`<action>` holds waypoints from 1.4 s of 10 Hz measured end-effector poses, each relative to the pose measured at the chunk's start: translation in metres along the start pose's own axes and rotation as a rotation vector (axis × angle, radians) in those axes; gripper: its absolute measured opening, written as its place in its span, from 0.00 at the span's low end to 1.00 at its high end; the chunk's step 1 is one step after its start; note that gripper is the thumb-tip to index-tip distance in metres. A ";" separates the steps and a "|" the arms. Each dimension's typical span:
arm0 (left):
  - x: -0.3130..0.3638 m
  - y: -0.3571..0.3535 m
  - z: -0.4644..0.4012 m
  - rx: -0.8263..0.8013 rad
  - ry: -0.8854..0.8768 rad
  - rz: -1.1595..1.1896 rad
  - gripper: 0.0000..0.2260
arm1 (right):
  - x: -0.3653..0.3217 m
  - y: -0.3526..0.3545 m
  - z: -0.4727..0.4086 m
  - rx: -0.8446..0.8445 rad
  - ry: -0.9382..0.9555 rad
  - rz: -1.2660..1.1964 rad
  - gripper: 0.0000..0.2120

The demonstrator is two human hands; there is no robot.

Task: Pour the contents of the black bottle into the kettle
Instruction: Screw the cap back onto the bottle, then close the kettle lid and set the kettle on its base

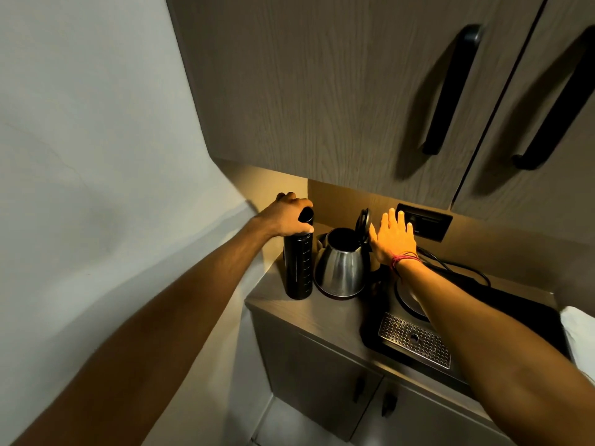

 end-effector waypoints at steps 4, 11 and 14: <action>0.019 0.022 -0.011 -0.207 -0.017 0.001 0.32 | 0.001 0.002 0.000 0.008 0.020 0.011 0.33; 0.084 -0.113 -0.032 -0.121 0.080 -0.010 0.41 | -0.014 -0.038 -0.017 -0.071 0.346 0.006 0.29; 0.081 -0.127 -0.032 -0.152 0.068 -0.136 0.51 | -0.010 -0.043 -0.018 -0.118 0.468 0.005 0.27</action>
Point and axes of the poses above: each hand's wrist, its own z-axis away from the middle knuckle, its own y-axis out of the back of the hand, x = y × z, the point moved 1 cm from there along -z, towards the middle knuckle, and after that the axes turned 2 degrees about y, right-handed, at the moved point
